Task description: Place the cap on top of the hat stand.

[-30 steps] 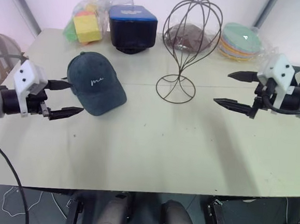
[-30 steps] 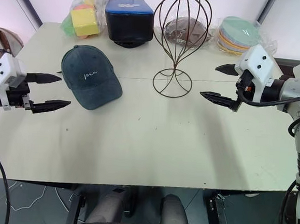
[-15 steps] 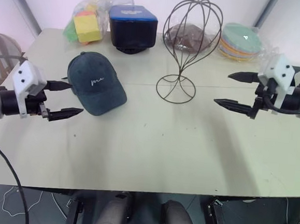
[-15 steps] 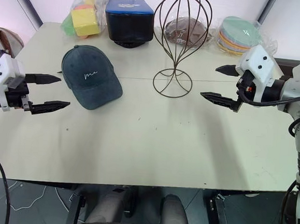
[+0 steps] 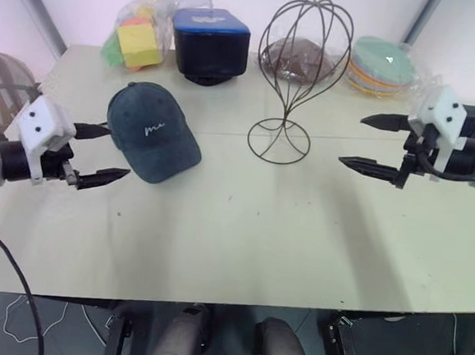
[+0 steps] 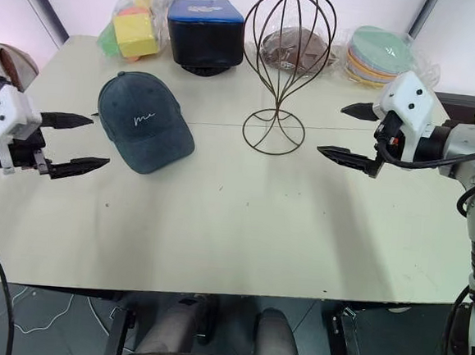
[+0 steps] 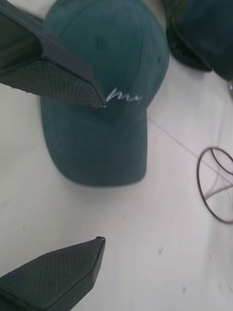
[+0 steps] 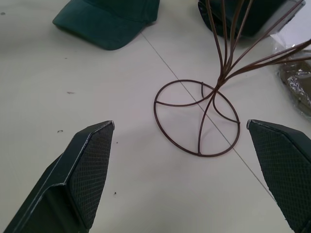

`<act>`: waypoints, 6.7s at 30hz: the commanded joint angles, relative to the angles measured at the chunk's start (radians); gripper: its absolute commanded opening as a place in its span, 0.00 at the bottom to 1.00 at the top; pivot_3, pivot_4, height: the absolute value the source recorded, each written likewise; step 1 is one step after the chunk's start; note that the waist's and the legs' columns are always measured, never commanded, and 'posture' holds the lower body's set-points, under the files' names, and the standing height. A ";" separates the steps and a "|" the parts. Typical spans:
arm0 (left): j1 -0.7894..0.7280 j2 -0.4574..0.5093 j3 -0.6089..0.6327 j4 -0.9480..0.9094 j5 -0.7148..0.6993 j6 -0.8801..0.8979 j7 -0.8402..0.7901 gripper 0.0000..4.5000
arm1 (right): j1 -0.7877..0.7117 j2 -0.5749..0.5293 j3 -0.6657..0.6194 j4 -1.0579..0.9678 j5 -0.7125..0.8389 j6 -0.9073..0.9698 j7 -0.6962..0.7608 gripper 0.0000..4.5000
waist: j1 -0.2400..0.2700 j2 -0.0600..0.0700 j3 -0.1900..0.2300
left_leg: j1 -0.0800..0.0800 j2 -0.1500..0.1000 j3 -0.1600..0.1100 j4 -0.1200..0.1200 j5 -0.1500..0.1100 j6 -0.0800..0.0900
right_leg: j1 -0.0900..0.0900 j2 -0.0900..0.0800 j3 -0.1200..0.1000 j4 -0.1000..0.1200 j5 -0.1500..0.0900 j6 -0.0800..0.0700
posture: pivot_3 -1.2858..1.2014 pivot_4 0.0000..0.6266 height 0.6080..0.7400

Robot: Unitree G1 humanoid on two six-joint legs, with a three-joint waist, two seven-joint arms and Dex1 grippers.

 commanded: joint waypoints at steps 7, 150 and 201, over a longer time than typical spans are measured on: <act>0.076 -0.174 -0.191 -0.207 0.233 -0.021 0.309 0.99 | 0.056 0.017 -0.058 -0.118 0.051 0.031 -0.069 1.00 | -0.002 0.000 0.000 | 0.000 0.000 0.000 0.001 0.000 0.000 | 0.000 0.000 0.000 0.001 0.000 0.000 | 0.52 0.24 1.00; -0.638 -0.800 -0.631 0.597 1.112 -0.882 1.370 0.01 | 0.417 0.099 -0.679 -0.331 0.717 0.304 -0.675 1.00 | 0.025 -0.005 -0.001 | -0.002 -0.001 0.001 0.015 -0.002 0.004 | 0.004 0.002 -0.002 0.007 0.001 0.003 | 0.52 0.24 1.00; -0.341 -0.701 -0.716 0.592 0.868 -1.141 1.086 0.99 | 0.385 0.045 -0.594 -0.324 0.681 0.295 -0.654 1.00 | 0.024 -0.004 -0.002 | -0.001 -0.001 0.001 0.016 -0.002 0.004 | 0.004 0.001 -0.002 0.007 0.001 0.003 | 0.52 0.24 1.00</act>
